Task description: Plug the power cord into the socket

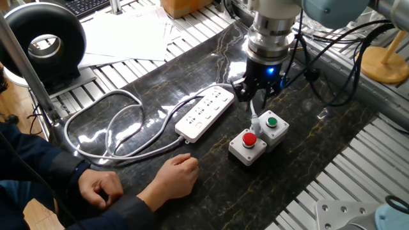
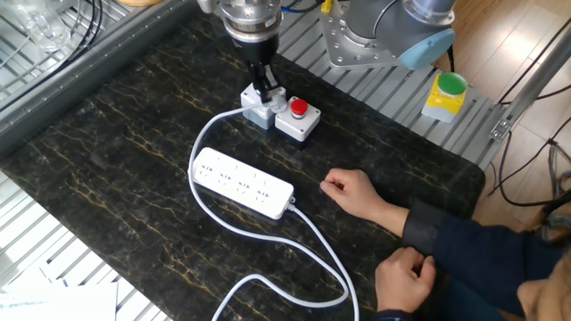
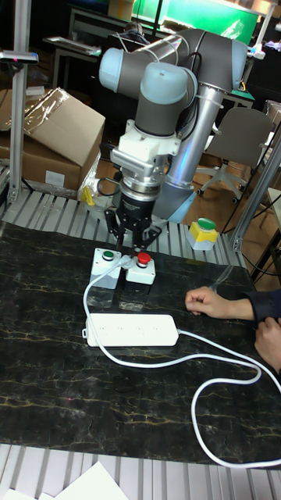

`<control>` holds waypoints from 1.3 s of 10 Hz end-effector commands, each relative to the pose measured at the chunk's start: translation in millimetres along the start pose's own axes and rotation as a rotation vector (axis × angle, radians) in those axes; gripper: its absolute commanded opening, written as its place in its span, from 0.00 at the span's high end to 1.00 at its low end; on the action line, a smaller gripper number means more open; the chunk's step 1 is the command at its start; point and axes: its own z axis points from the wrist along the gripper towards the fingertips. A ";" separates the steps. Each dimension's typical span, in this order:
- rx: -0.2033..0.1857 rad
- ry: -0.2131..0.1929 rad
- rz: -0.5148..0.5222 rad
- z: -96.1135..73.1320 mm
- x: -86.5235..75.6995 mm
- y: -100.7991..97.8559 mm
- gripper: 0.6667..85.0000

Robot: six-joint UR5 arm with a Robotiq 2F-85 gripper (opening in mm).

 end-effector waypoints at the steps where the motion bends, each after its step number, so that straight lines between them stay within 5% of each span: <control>1: -0.024 0.041 0.003 2.6 13.7 12.0 0.43; 4: 0.001 0.081 0.031 12.2 26.8 6.7 0.49; 13: 0.031 0.036 -0.016 35.1 16.0 -9.6 0.48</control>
